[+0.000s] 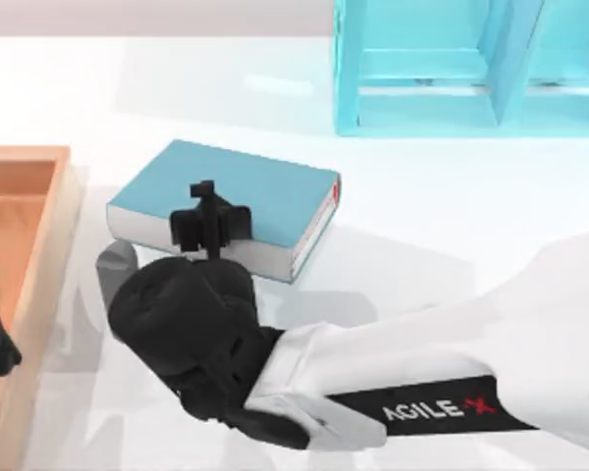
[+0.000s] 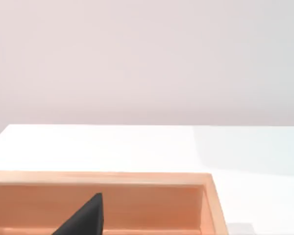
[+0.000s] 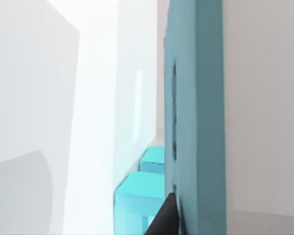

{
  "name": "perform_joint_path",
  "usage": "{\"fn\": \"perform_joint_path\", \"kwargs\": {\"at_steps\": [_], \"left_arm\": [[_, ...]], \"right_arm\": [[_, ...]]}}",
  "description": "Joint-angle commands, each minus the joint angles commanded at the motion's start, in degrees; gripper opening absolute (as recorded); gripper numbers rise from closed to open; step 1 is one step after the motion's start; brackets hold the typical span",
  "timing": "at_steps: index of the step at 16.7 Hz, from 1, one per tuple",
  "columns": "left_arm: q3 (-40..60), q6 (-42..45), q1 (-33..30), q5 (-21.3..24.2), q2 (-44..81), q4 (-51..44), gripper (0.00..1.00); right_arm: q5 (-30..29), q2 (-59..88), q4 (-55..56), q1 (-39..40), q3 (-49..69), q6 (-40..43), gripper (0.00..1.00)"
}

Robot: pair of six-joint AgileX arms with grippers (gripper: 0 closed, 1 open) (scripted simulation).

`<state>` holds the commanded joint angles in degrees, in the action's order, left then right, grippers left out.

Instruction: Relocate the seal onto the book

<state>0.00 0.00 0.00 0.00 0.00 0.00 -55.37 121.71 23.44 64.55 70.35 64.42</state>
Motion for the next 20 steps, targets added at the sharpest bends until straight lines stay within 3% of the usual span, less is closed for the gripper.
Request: {"fn": "perform_joint_path", "kwargs": {"at_steps": [10,20], "left_arm": [[0.0,0.0,0.0,0.0,0.0,0.0,1.00],[0.0,0.0,0.0,0.0,0.0,0.0,1.00]], "right_arm": [[0.0,4.0,5.5,0.0,-1.4,0.0,0.00],[0.0,4.0,5.5,0.0,-1.4,0.0,0.75]]}}
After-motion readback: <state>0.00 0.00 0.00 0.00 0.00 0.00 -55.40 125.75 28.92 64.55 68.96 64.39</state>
